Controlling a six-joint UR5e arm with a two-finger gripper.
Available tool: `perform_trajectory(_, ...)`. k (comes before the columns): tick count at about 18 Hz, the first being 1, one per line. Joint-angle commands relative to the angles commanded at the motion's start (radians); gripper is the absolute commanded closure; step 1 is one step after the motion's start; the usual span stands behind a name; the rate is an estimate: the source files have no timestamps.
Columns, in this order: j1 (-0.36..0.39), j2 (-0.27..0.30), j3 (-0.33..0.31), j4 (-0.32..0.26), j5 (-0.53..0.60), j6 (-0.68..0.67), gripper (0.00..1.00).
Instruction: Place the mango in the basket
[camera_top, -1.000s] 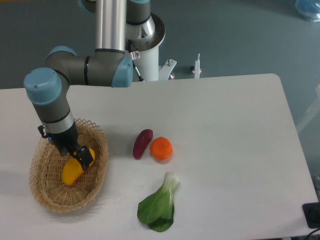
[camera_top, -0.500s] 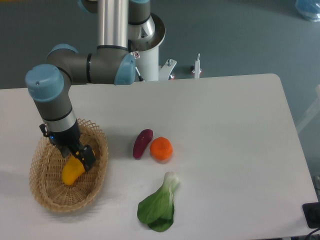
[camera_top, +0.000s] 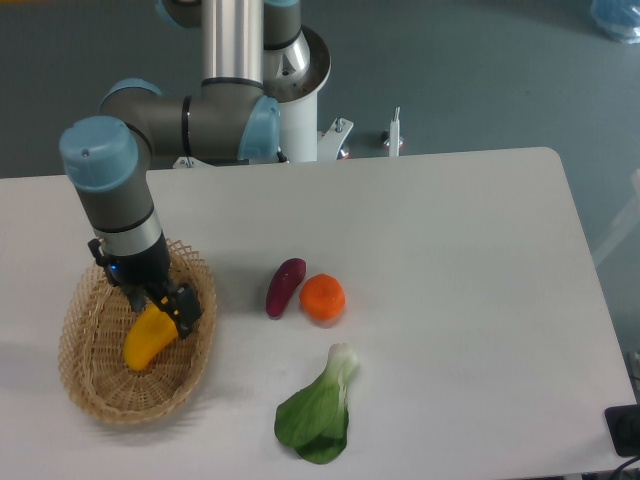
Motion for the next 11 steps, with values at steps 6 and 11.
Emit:
perform_trajectory(6, 0.091, 0.068, -0.026, -0.049, 0.003, 0.112, 0.0)
perform_trajectory(11, 0.112, 0.083, -0.028, -0.064, 0.003, 0.14, 0.0)
